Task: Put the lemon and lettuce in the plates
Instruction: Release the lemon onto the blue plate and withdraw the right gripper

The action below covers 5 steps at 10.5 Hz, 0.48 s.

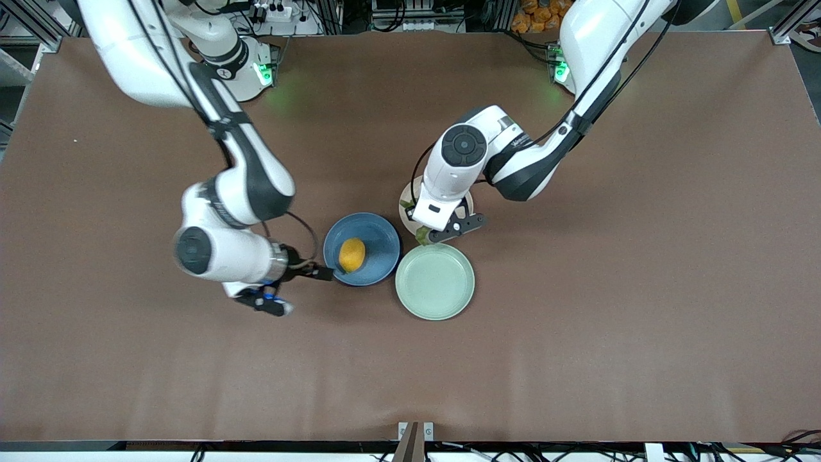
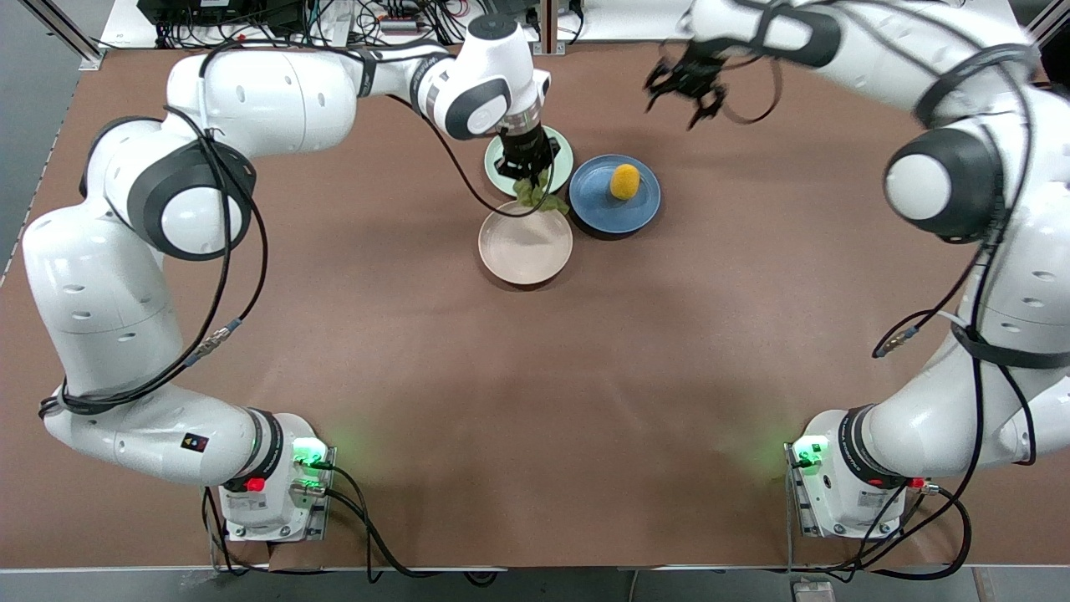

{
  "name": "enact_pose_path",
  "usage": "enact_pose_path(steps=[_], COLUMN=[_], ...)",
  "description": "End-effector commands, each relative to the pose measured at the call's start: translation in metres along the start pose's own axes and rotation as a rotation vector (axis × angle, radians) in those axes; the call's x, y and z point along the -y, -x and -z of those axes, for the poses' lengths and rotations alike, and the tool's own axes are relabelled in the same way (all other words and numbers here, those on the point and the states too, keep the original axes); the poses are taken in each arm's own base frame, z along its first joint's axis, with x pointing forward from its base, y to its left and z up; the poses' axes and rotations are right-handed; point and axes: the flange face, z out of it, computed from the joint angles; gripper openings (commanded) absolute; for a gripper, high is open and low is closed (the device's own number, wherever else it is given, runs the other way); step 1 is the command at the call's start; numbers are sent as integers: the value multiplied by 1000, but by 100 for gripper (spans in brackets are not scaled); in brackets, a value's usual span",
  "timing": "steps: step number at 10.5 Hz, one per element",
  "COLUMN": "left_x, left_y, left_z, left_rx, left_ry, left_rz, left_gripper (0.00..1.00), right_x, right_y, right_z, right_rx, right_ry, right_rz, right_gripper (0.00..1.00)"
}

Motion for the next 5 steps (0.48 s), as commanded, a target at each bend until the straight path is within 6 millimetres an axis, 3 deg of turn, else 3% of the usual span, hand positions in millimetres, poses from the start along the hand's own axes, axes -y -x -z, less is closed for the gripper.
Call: enact_pose_path(steps=[1,2,3,4,5], left_x=[28,35,36,35,31], left_y=[-4,-1,4,8,15], left_z=[-36,-43,-44,-42,-37], left_rx=[-7,-1,-1,0,-7], left_ry=[-95,-114,-126,-146,-147], left_rz=[42,45,65,77,83], left_gripper=[0,0,19,28,78], right_x=[-64,-100,-131,-157,-171], right_y=[-7,-13,-16,-16,-10], right_z=[87,121,150,177,200], right_rx=[-29,-45,-76,-104,-118], right_ry=[-14,-9,8,17,25], right_rz=[63,81,94,118,143], right_gripper=[100,100,100,100,100])
